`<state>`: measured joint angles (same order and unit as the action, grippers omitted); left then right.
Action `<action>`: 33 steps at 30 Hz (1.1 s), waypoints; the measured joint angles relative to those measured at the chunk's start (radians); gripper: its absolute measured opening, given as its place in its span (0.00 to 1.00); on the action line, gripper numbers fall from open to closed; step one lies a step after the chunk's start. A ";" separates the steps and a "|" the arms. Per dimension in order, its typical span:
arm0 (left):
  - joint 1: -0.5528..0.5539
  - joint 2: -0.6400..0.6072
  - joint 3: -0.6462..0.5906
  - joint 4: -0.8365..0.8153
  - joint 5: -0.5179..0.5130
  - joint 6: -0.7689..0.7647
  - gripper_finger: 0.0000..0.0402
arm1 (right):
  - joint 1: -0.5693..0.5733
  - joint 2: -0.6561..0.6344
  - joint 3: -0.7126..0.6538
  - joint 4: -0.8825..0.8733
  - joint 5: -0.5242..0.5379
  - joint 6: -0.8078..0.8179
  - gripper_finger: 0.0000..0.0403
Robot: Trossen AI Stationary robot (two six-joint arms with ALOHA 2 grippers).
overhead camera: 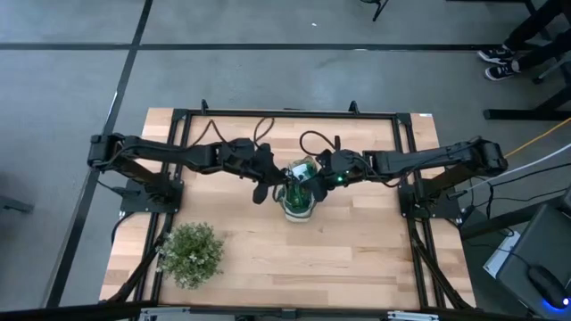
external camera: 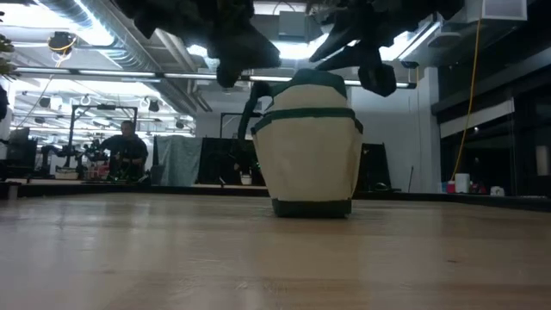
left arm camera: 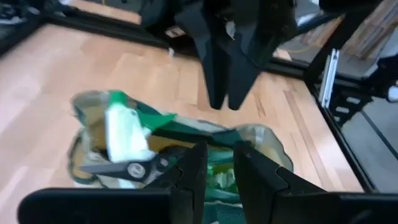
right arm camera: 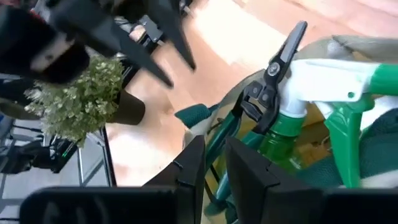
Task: Pick & Place Garden tools in Gardening bag
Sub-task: Return to Home Position
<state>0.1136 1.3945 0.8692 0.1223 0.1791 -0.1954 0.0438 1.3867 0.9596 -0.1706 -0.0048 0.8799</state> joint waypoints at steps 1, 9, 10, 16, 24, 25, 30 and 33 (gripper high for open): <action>0.006 -0.013 0.000 -0.003 0.000 0.000 0.18 | -0.004 -0.006 0.000 -0.005 -0.004 -0.010 0.17; 0.083 -0.203 0.000 -0.139 -0.005 0.046 0.18 | -0.052 -0.116 0.000 -0.086 -0.174 -0.126 0.17; 0.094 -0.228 0.000 -0.155 -0.007 0.061 0.18 | -0.052 -0.136 -0.001 -0.095 -0.186 -0.158 0.17; 0.154 -0.380 0.000 -0.210 -0.062 0.129 0.18 | -0.052 -0.256 -0.001 -0.135 -0.209 -0.286 0.17; 0.199 -0.554 0.000 -0.153 -0.142 0.131 0.18 | -0.052 -0.416 -0.001 -0.182 -0.209 -0.354 0.17; 0.203 -0.565 0.000 -0.125 -0.157 0.131 0.18 | -0.052 -0.427 -0.001 -0.180 -0.208 -0.354 0.17; 0.223 -0.614 0.000 -0.026 -0.222 0.131 0.18 | -0.053 -0.446 -0.001 -0.129 -0.208 -0.354 0.17; 0.236 -0.643 0.000 0.008 -0.271 0.131 0.18 | -0.053 -0.447 -0.001 -0.104 -0.207 -0.353 0.17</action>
<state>0.3494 0.7511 0.8696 0.1304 -0.0914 -0.0643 -0.0097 0.9398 0.9588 -0.2742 -0.2123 0.5265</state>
